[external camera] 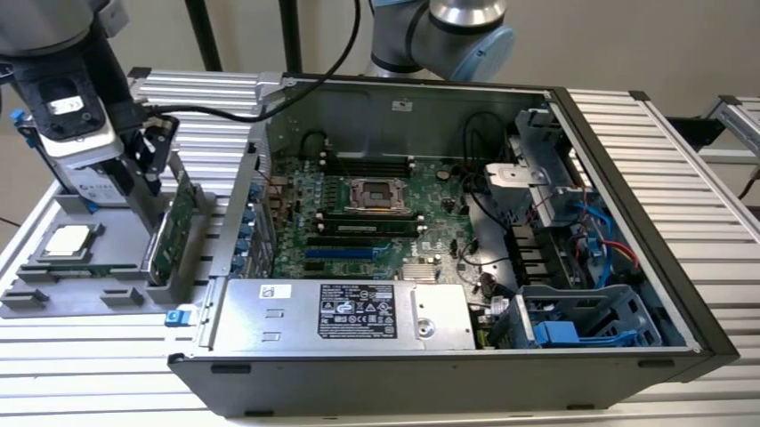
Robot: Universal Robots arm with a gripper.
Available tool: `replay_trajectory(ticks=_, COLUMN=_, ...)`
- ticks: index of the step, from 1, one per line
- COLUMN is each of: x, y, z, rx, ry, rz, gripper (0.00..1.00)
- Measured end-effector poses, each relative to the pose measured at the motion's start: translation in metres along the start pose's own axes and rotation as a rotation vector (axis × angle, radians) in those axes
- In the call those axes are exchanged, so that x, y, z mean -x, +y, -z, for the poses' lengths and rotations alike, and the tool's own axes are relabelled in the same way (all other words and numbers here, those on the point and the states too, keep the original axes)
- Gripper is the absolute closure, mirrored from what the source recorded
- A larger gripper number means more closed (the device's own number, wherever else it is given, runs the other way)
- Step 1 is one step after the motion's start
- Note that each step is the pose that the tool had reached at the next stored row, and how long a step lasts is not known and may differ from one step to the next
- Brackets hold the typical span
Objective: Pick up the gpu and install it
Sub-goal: 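Pick up the gpu and move the gpu toward the slot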
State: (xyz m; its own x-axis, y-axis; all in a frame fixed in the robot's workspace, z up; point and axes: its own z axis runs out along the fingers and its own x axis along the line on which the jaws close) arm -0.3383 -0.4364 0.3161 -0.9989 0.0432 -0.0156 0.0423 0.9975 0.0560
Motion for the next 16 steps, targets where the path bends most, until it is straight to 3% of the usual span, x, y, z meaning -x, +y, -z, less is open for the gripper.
replay_trajectory(ticks=16, x=-0.0001, y=-0.001, z=-0.0089, rx=-0.0005, ry=0.0001, rz=0.0, gripper=0.0)
